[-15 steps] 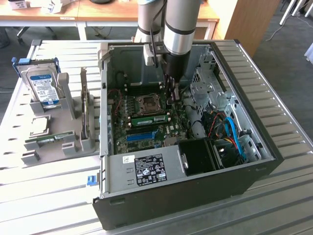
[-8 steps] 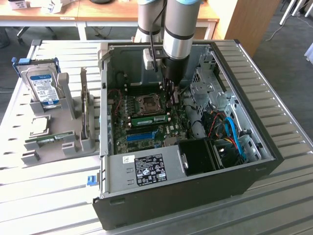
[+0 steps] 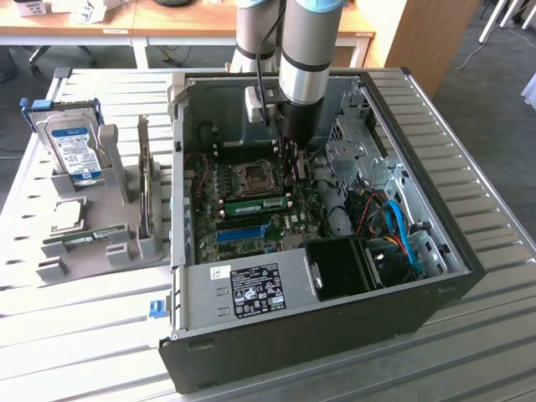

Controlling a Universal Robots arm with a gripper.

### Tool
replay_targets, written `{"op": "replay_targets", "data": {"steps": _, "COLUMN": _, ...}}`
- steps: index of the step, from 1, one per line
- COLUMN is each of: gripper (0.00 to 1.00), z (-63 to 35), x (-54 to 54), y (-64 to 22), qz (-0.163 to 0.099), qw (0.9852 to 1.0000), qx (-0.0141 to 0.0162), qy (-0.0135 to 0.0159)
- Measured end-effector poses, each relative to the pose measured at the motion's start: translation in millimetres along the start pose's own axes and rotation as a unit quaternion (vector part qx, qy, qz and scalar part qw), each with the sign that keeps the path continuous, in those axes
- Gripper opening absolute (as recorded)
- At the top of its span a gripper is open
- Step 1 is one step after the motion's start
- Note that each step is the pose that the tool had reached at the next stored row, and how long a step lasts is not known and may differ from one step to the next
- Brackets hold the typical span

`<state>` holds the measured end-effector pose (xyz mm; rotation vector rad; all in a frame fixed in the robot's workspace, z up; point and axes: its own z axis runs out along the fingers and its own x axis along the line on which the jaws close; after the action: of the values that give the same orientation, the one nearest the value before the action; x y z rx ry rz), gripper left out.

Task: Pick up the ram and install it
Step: 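Press down the ram until it locks into place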

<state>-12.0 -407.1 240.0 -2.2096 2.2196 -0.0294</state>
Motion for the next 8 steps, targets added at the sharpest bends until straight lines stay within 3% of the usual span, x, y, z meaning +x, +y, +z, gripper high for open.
{"op": "replay_targets", "data": {"steps": 3, "gripper": 0.11, "z": 0.2, "x": 0.0, "y": -4.5, "qz": 0.000, "qw": 1.0000, "qx": -0.0006, "qy": 0.0000}}
{"op": "replay_targets", "data": {"steps": 8, "gripper": 0.11, "z": 1.3, "x": -0.1, "y": -4.9, "qz": 0.000, "qw": 1.0000, "qx": -0.0006, "qy": -0.0003}}
